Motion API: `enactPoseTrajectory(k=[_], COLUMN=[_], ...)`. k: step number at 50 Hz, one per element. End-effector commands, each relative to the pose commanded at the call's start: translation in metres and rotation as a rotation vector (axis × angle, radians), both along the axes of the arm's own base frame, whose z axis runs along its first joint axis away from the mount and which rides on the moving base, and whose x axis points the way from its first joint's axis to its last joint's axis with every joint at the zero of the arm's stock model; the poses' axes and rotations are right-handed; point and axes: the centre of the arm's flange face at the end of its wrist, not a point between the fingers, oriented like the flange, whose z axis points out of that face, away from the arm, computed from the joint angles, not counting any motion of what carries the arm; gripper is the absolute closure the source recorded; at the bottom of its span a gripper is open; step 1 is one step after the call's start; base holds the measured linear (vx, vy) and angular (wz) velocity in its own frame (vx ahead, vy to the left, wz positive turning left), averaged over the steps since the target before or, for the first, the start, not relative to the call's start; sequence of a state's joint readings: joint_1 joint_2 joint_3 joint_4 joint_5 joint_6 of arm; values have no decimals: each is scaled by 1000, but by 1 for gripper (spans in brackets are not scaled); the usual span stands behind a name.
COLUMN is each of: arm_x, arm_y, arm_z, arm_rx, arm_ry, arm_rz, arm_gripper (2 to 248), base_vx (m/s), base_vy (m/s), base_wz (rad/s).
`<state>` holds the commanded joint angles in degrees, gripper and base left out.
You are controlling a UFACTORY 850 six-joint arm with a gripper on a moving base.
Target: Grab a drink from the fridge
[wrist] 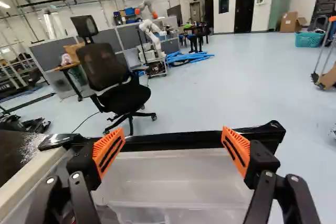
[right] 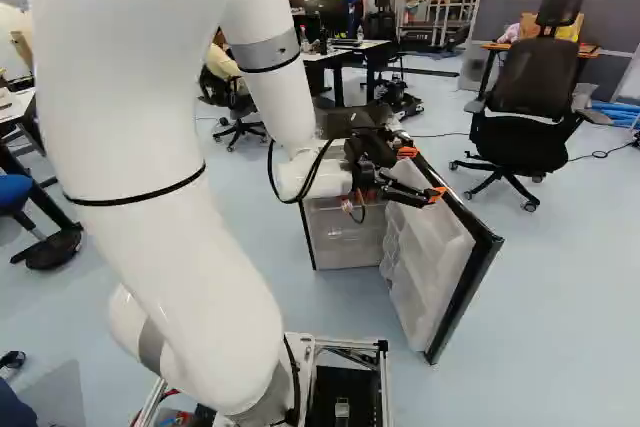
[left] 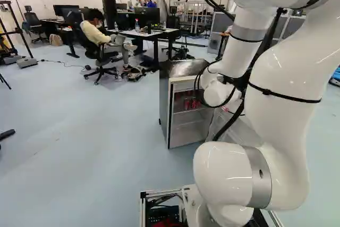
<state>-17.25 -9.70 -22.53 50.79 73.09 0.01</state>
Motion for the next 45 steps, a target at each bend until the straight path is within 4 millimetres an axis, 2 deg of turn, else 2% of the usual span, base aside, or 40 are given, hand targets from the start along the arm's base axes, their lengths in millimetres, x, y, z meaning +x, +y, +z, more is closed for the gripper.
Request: enactPoseTrajectory(k=[20, 34, 45], arm_x=[-15, -12, -5], arm_y=[19, 29, 36], arm_z=[4, 5, -2], arm_rx=[-44, -74, -86], arm_ry=[21, 32, 59], arm_rz=[206, 352, 465], arm_gripper=[3, 3, 3], base_vx=[0, 0, 0], base_vy=[0, 0, 0], base_wz=[0, 0, 0])
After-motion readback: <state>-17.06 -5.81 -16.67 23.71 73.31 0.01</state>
